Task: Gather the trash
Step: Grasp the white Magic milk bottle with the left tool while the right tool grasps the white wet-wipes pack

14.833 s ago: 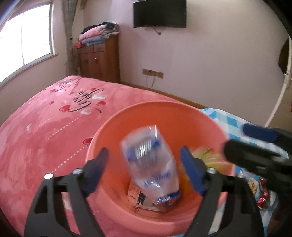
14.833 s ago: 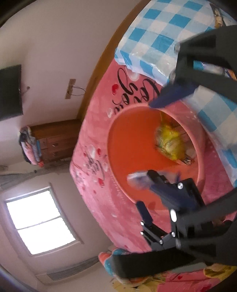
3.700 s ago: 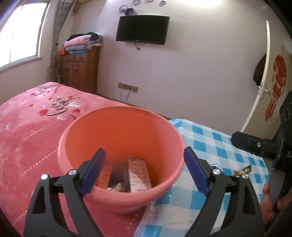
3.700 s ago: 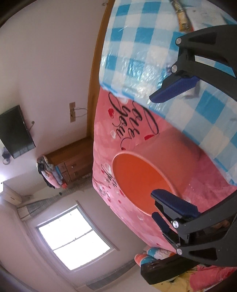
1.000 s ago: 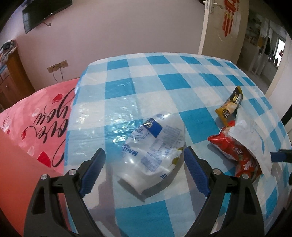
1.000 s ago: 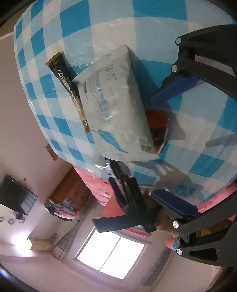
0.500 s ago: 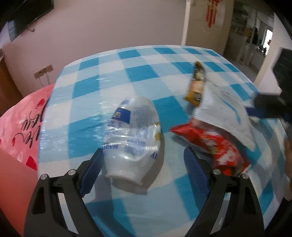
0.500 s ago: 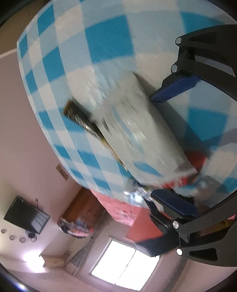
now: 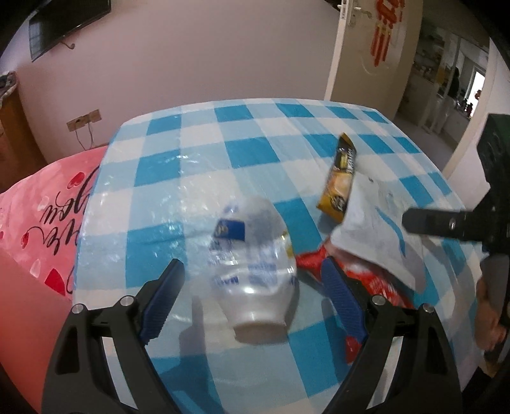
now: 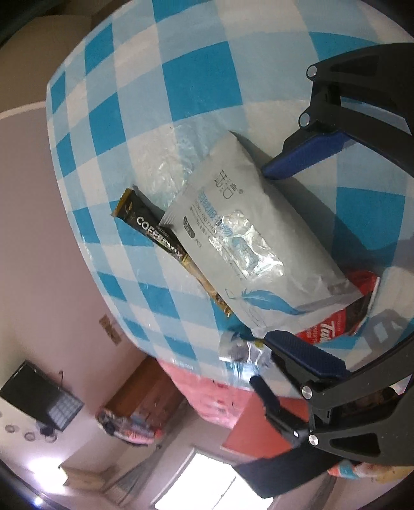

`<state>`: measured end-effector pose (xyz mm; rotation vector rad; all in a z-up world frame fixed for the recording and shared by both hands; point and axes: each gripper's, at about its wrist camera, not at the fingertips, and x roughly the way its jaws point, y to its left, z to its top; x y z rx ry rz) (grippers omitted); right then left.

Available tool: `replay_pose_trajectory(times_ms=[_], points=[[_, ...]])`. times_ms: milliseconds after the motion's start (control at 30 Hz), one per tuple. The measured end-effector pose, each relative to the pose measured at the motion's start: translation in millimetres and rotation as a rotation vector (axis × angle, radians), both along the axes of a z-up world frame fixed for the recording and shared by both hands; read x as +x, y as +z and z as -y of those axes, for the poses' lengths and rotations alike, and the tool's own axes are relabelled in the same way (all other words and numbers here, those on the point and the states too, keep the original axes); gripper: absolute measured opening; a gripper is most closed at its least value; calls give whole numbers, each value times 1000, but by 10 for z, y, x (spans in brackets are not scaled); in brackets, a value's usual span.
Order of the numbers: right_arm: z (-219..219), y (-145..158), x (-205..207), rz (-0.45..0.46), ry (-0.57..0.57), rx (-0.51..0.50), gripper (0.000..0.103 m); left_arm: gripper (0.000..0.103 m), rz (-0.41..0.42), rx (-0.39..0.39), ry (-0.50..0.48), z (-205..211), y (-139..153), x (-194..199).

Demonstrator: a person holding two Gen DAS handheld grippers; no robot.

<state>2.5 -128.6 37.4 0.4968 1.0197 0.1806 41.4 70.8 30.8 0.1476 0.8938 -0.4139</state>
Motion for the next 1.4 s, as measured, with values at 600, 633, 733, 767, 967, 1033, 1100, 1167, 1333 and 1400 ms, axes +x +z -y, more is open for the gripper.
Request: replay_pose_trajectory(times_ms=[600,633,733,767,967,1033,1100,1167,1333,1400], points=[[-283,-54,416,-5,-22,-223,99,74,-36,-10,94,60,-163,184],[-270,-61,443,-5,-15,-216,99,70,-31,-10,97,69,-161,171],[-296,-93,508,17,84,-256,99,62,-31,-18,111,70,-149,147],[-290,-101,517,27,118,-272,99,62,-33,-25,117,63,-147,141],[-154,-67,477,42,211,-296,99,62,-45,-44,136,18,-139,89],[-109,-40,463,47,222,-336,99,62,-47,-51,143,-1,-137,66],[-54,-7,451,49,206,-392,99,62,-47,-53,148,-10,-136,50],[20,12,442,32,157,-397,99,62,-39,-39,150,9,-140,31],[78,7,396,-7,55,-230,99,62,-20,-14,164,52,-149,13],[29,-29,413,-33,32,-167,99,62,-18,-15,165,50,-151,15]])
